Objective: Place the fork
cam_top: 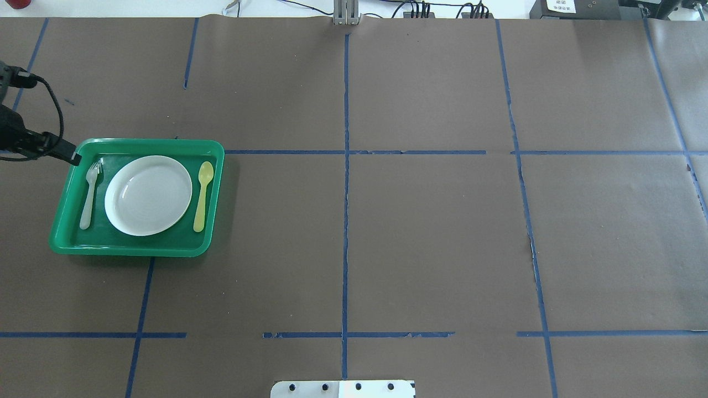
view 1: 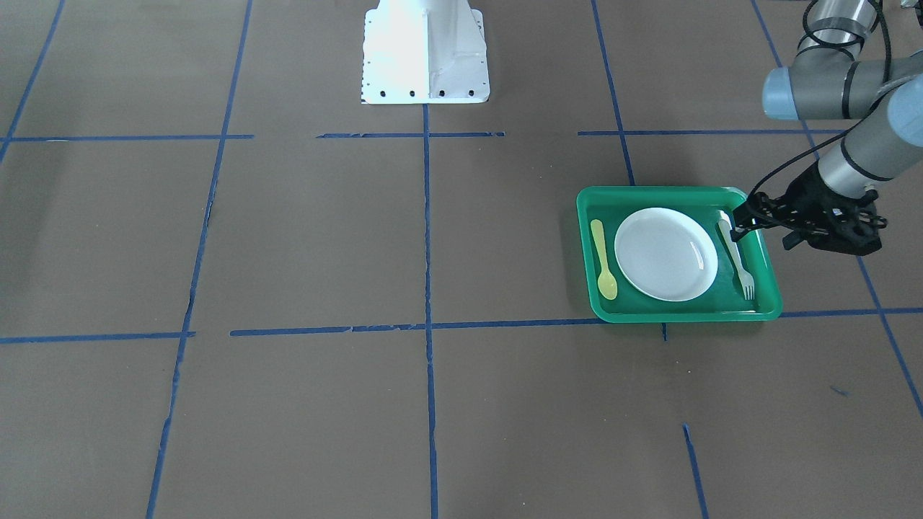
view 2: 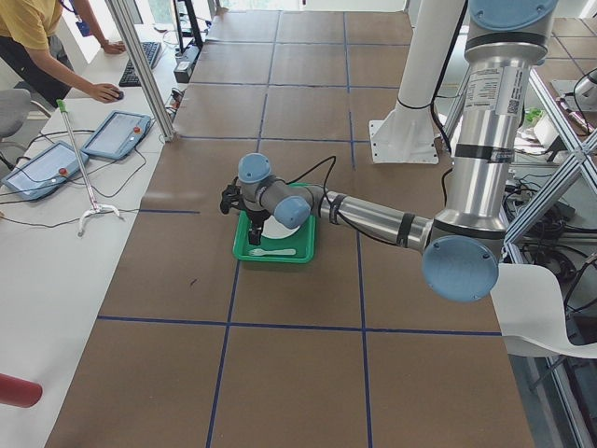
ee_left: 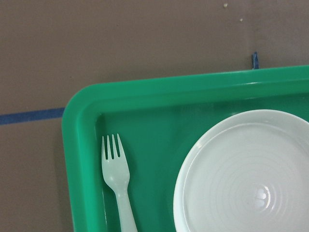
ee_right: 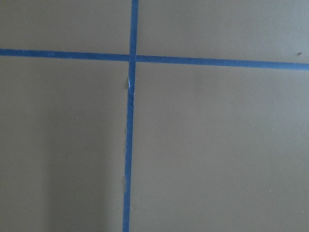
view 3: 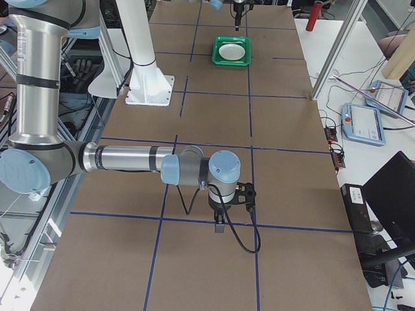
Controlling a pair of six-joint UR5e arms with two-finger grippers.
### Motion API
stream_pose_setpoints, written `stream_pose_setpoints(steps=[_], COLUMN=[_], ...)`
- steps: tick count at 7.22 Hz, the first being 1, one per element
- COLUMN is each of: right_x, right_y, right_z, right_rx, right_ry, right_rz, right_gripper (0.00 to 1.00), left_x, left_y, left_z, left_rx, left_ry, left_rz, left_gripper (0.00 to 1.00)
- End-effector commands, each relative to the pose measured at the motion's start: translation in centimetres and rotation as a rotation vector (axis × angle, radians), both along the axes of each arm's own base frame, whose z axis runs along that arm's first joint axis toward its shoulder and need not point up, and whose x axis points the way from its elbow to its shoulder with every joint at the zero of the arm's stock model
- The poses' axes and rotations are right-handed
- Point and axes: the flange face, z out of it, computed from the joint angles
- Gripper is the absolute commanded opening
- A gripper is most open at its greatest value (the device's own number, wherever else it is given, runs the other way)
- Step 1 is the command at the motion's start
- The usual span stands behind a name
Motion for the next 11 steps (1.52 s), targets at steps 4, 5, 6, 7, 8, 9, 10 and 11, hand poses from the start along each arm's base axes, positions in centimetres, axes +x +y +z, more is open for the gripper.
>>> stream_pose_setpoints(steps=[4, 5, 6, 7, 8, 9, 10, 11], right_x=[0.0, 0.0, 0.0, 0.0, 0.0, 0.0, 0.0, 0.0], right_y=[0.0, 0.0, 0.0, 0.0, 0.0, 0.0, 0.0, 0.0], right_z=[0.0, 0.0, 0.0, 0.0, 0.0, 0.0, 0.0, 0.0], right_rx=[0.000, 0.000, 0.000, -0.001, 0.000, 0.000, 0.000, 0.000], right_ry=[0.000, 0.000, 0.000, 0.000, 0.000, 0.000, 0.000, 0.000], right_rz=[0.000, 0.000, 0.000, 0.001, 0.000, 0.000, 0.000, 0.000], right_gripper=[1.00, 1.00, 1.00, 1.00, 1.00, 1.00, 1.00, 1.00], left_x=[-25.9, -26.6, -27.6, -27.5, -27.4, -27.2, -27.1, -26.7], left_y=[-0.9, -1.7, -0.9, -0.4, -0.2, 1.1, 1.8, 4.2], left_z=[7.7, 6.5, 7.2, 7.6, 8.2, 9.6, 10.3, 12.6], left_rx=[-0.010, -0.062, -0.060, -0.062, -0.056, -0.035, -0.011, -0.047], left_ry=[-0.149, -0.146, -0.141, -0.127, -0.125, -0.122, -0.118, -0.090], left_rz=[0.013, 0.011, 0.013, 0.014, 0.015, 0.012, 0.005, 0.009], left_gripper=[1.00, 1.00, 1.00, 1.00, 1.00, 1.00, 1.00, 1.00])
